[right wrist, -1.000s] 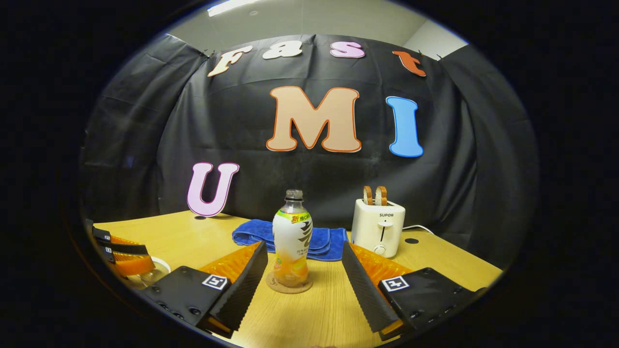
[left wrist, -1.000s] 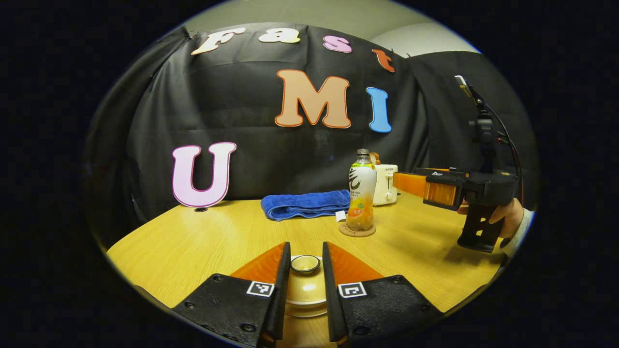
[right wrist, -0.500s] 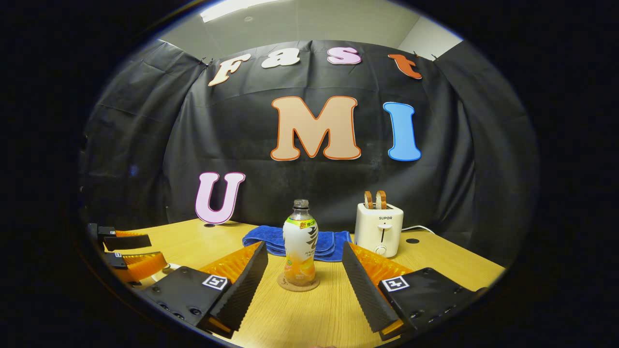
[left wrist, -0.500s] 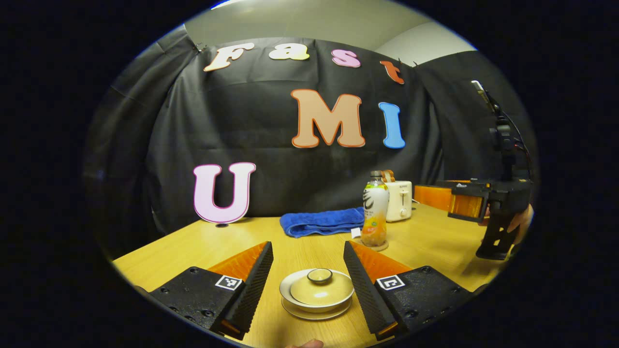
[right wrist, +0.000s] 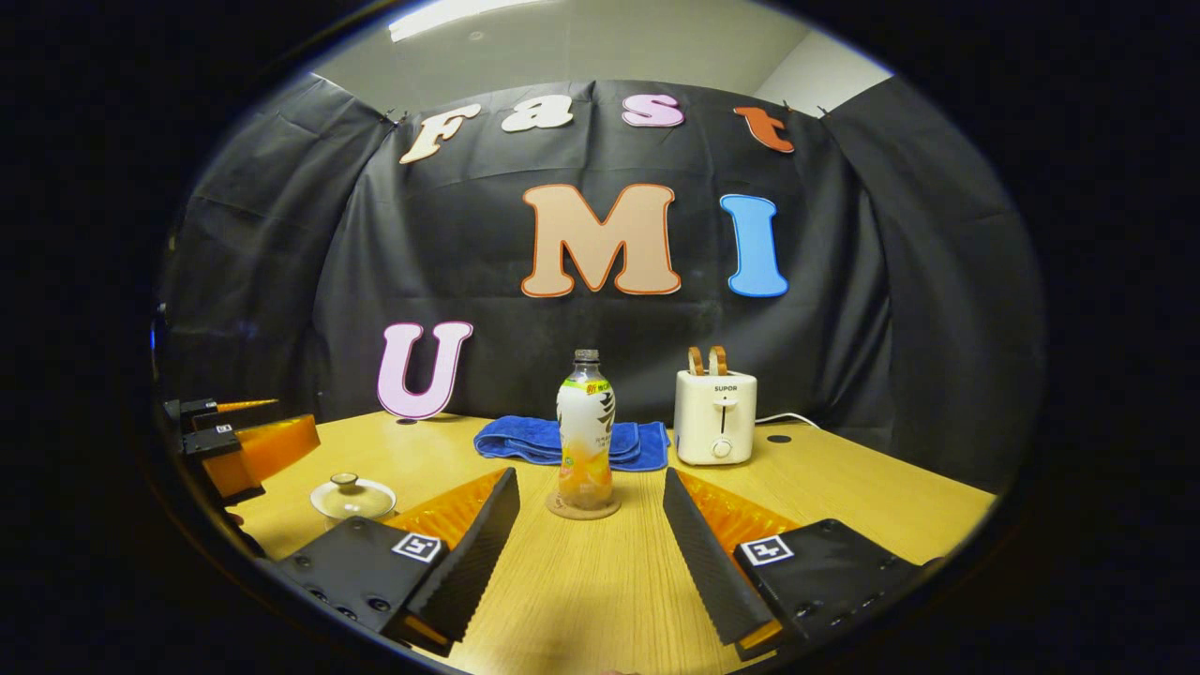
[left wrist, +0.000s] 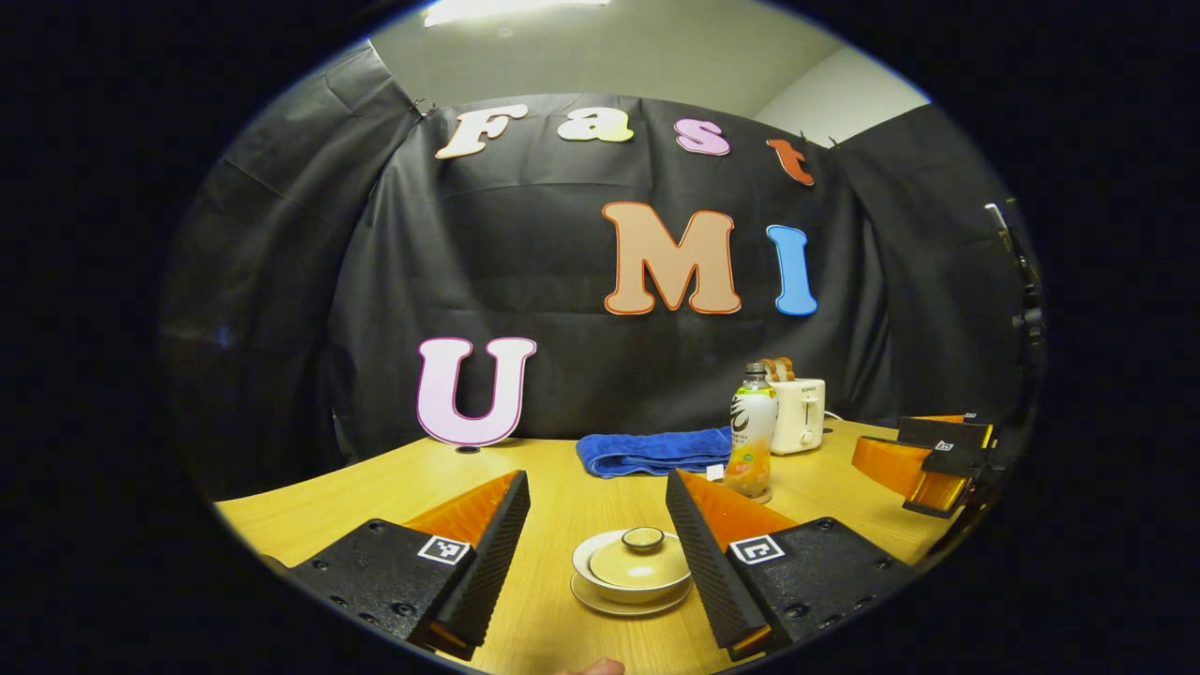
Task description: Open the teacup lid with one hand, grasp the water bottle and pour water into the teacup with the other hand; after pouring, place the water bottle on the coaster and then close the teacup lid.
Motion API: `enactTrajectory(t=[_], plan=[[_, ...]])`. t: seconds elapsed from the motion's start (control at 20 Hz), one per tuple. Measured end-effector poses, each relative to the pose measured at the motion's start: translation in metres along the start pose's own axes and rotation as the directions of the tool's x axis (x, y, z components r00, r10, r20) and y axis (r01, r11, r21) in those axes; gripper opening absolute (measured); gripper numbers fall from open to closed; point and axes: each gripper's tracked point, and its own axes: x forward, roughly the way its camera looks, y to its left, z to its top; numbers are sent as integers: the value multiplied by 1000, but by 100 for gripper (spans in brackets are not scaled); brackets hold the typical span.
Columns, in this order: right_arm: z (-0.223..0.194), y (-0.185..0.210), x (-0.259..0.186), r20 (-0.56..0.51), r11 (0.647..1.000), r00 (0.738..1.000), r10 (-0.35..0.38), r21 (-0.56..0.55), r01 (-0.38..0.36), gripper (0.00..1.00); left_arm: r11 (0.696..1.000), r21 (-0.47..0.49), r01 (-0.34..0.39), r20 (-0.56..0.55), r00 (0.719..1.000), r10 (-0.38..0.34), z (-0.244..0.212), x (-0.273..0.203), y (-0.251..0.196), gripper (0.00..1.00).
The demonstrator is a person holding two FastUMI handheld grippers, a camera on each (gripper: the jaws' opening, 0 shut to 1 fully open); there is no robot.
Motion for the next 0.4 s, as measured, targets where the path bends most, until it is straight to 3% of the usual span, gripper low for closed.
enactTrajectory(t=[0.1, 0.15, 0.2, 0.4], plan=[[2, 2, -7, 14, 1000, 1000, -3, -15, 3, 93, 1000, -5, -17, -5, 1000, 17, -3, -3, 3, 84], [3, 2, -9, 20, 1000, 1000, -7, -23, 8, 98, 1000, -10, -15, -8, 1000, 15, -4, -3, 3, 85], [1, 3, -12, 21, 1000, 1000, -6, -21, 7, 93, 1000, -16, -14, -14, 1000, 13, -7, -3, 2, 85], [-14, 9, -14, -8, 1000, 1000, 2, -15, -2, 92, 999, -42, -10, -45, 999, 9, -18, -3, 3, 85]])
